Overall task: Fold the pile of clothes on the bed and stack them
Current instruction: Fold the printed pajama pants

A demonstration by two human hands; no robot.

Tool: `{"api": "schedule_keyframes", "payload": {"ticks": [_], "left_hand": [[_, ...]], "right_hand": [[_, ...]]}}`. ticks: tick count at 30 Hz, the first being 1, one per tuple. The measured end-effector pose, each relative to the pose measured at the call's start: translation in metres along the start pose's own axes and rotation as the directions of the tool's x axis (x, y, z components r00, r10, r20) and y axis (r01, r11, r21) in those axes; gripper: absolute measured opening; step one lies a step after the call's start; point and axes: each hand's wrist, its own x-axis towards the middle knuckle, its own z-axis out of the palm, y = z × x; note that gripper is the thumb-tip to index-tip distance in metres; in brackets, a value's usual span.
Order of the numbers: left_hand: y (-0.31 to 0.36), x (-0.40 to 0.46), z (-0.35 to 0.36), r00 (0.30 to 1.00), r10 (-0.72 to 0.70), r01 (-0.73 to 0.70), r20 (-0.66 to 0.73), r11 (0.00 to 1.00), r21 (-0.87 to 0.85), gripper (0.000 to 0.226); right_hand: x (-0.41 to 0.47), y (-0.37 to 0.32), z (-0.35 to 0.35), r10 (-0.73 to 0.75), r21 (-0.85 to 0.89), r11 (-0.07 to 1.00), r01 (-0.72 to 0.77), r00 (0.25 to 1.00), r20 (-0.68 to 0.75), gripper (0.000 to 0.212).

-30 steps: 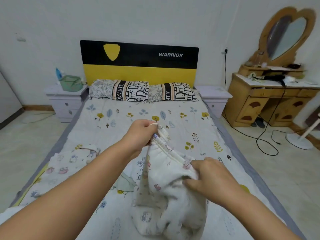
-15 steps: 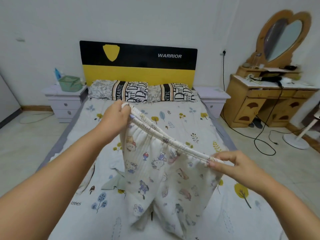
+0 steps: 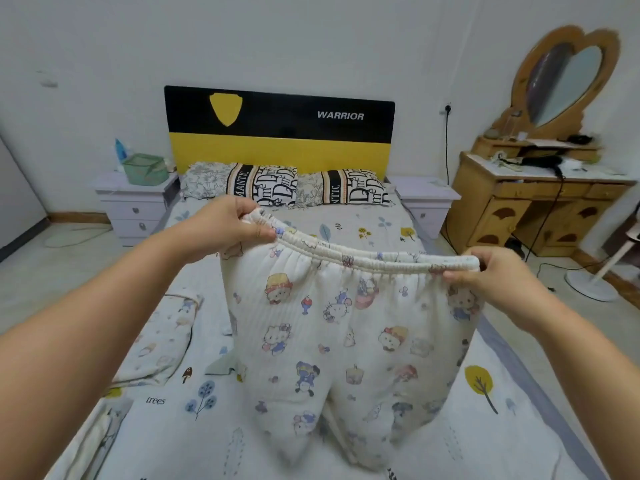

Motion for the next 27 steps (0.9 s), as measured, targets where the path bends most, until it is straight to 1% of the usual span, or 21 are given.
{"api": "schedule_keyframes", "payload": {"ticks": [2,4,6,8,10,11,12,16,20,24,27], "left_hand": [[0.007,-0.002,0.001,0.993,0.026,-0.029,-0.116,0.999,-0.026,0.007],[0.015,-0.004,0.000,0.973,0.066,-0.072,-0.222,0.997,-0.022,0.011],[0.023,-0.007,-0.001,0.939,0.128,-0.117,-0.318,0.992,0.053,0.013],[0.031,-0.009,-0.004,0.906,0.161,-0.124,-0.391,0.985,0.117,0.010],[0.039,-0.014,-0.008,0.892,0.157,-0.120,-0.424,0.986,0.112,0.013],[0.043,-0.018,-0.010,0.889,0.152,-0.127,-0.432,0.988,0.088,0.011],[0.048,-0.022,-0.013,0.885,0.150,-0.138,-0.440,0.989,0.059,0.008],[0.067,-0.042,-0.028,0.857,0.156,-0.180,-0.491,0.984,-0.003,0.012],[0.084,-0.062,-0.048,0.822,0.173,-0.229,-0.543,0.973,-0.037,0.011],[0.101,-0.087,-0.073,0.802,0.206,-0.288,-0.561,0.955,-0.062,0.009],[0.114,-0.111,-0.095,0.767,0.257,-0.342,-0.588,0.939,-0.036,0.009]], "right_hand": [[0.002,-0.009,-0.008,-0.033,0.044,0.998,0.035,0.998,-0.045,0.012],[0.003,-0.020,-0.016,-0.084,0.072,0.993,0.090,0.993,-0.078,0.010],[0.004,-0.033,-0.024,-0.171,0.069,0.981,0.180,0.978,-0.124,0.002],[0.007,-0.043,-0.029,-0.242,0.060,0.965,0.256,0.953,-0.180,0.004],[0.008,-0.054,-0.035,-0.284,0.043,0.953,0.301,0.931,-0.231,0.008],[0.007,-0.060,-0.039,-0.298,0.048,0.946,0.319,0.922,-0.248,0.010],[0.007,-0.065,-0.042,-0.316,0.053,0.939,0.340,0.913,-0.259,0.011],[-0.007,-0.088,-0.054,-0.377,0.084,0.905,0.416,0.879,-0.292,0.011],[-0.029,-0.114,-0.065,-0.385,0.109,0.889,0.445,0.855,-0.346,0.012],[-0.060,-0.143,-0.074,-0.395,0.145,0.868,0.475,0.837,-0.378,0.015],[-0.088,-0.167,-0.082,-0.414,0.204,0.832,0.516,0.823,-0.390,0.007]]}}
